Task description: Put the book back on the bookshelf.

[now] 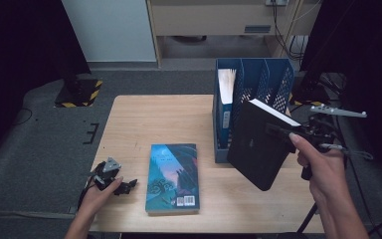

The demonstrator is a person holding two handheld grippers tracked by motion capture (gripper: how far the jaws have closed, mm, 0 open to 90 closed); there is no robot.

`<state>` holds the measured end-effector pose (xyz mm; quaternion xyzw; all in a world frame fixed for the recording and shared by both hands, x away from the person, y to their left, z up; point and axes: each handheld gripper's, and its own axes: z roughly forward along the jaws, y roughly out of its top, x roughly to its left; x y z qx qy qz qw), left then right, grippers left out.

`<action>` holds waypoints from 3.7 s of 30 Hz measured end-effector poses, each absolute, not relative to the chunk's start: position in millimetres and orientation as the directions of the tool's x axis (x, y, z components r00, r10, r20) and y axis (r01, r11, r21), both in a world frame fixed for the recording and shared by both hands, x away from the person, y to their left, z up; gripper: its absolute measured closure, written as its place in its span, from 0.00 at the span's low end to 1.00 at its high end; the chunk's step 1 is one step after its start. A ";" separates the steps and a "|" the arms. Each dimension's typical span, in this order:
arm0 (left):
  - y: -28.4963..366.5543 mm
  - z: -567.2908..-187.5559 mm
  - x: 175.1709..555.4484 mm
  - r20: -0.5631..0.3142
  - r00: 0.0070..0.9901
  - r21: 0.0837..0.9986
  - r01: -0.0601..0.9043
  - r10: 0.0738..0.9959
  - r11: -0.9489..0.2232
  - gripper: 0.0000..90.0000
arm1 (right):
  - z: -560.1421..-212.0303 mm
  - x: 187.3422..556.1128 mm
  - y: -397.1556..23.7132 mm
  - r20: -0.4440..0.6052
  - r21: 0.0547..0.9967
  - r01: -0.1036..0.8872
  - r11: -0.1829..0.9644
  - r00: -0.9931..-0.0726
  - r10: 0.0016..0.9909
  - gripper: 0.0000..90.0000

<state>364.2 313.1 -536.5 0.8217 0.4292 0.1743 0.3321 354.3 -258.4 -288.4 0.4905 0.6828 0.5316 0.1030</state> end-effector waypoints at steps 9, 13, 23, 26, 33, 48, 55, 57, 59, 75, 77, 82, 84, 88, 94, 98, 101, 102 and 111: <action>313.0 -536.6 364.0 0.002 0.570 0.696 0.589 0.821 -0.411 0.00 | -269.2 366.5 -271.8 0.363 0.845 0.529 -0.081 -0.455 0.813 0.59; 313.0 -536.6 364.0 0.002 0.570 0.695 0.589 0.821 -0.411 0.00 | -264.6 378.2 -276.7 0.360 0.845 0.527 -0.094 -0.429 0.828 0.59; 313.1 -536.5 364.2 0.001 0.572 0.695 0.590 0.821 -0.412 0.00 | -258.6 414.0 -289.5 0.330 0.846 0.526 -0.084 -0.395 0.857 0.59; 313.0 -536.5 364.5 0.001 0.573 0.695 0.589 0.820 -0.412 0.00 | -261.6 419.5 -294.5 0.339 0.833 0.546 -0.089 -0.376 0.862 0.59; 312.9 -536.4 365.0 0.002 0.574 0.694 0.589 0.819 -0.414 0.00 | -268.2 425.7 -312.5 0.344 0.827 0.549 -0.121 -0.323 0.882 0.59; 312.1 -536.8 365.9 0.001 0.571 0.697 0.588 0.821 -0.410 0.00 | -279.4 442.6 -341.0 0.302 0.825 0.548 -0.138 -0.220 0.928 0.59; 312.4 -536.5 366.0 0.005 0.574 0.694 0.588 0.819 -0.417 0.00 | -282.7 460.3 -338.7 0.270 0.834 0.536 -0.132 -0.188 0.944 0.59; 312.4 -536.5 366.0 0.005 0.574 0.694 0.587 0.819 -0.417 0.00 | -284.3 464.4 -336.7 0.267 0.835 0.535 -0.130 -0.186 0.946 0.59; 312.4 -536.5 366.0 0.005 0.574 0.694 0.587 0.819 -0.417 0.00 | -287.0 467.4 -335.3 0.266 0.838 0.530 -0.131 -0.186 0.946 0.59; 312.0 -536.7 366.0 0.001 0.571 0.697 0.589 0.821 -0.410 0.00 | -300.1 487.5 -322.4 0.240 0.835 0.541 -0.105 -0.184 0.953 0.59; 312.0 -536.7 366.0 0.001 0.571 0.696 0.589 0.821 -0.411 0.00 | -302.3 491.0 -319.9 0.235 0.834 0.542 -0.102 -0.181 0.955 0.59; 312.0 -536.7 366.0 0.001 0.571 0.697 0.589 0.821 -0.410 0.00 | -309.4 500.3 -311.8 0.210 0.833 0.547 -0.082 -0.176 0.962 0.59; 312.4 -536.4 366.0 0.005 0.574 0.693 0.588 0.819 -0.417 0.00 | -311.7 503.9 -310.1 0.207 0.833 0.547 -0.081 -0.174 0.963 0.59; 312.4 -536.4 366.0 0.005 0.574 0.693 0.588 0.819 -0.417 0.00 | -316.4 510.7 -308.4 0.205 0.833 0.547 -0.083 -0.165 0.965 0.59; 312.2 -536.5 366.0 0.003 0.572 0.695 0.589 0.820 -0.413 0.00 | -323.7 516.8 -303.2 0.194 0.833 0.547 -0.082 -0.150 0.969 0.59; 312.1 -536.6 366.0 0.002 0.572 0.695 0.589 0.820 -0.412 0.00 | -327.6 521.1 -299.6 0.184 0.833 0.548 -0.077 -0.143 0.972 0.59; 312.1 -536.6 365.9 0.002 0.572 0.695 0.589 0.820 -0.413 0.00 | -330.8 524.4 -298.0 0.183 0.830 0.552 -0.079 -0.136 0.974 0.59; 312.1 -536.6 366.0 0.002 0.572 0.695 0.589 0.820 -0.413 0.00 | -332.0 525.4 -298.0 0.182 0.832 0.550 -0.080 -0.135 0.974 0.59; 312.4 -536.3 366.0 0.005 0.574 0.692 0.589 0.819 -0.417 0.00 | -341.5 528.2 -297.9 0.193 0.829 0.550 -0.100 -0.113 0.975 0.59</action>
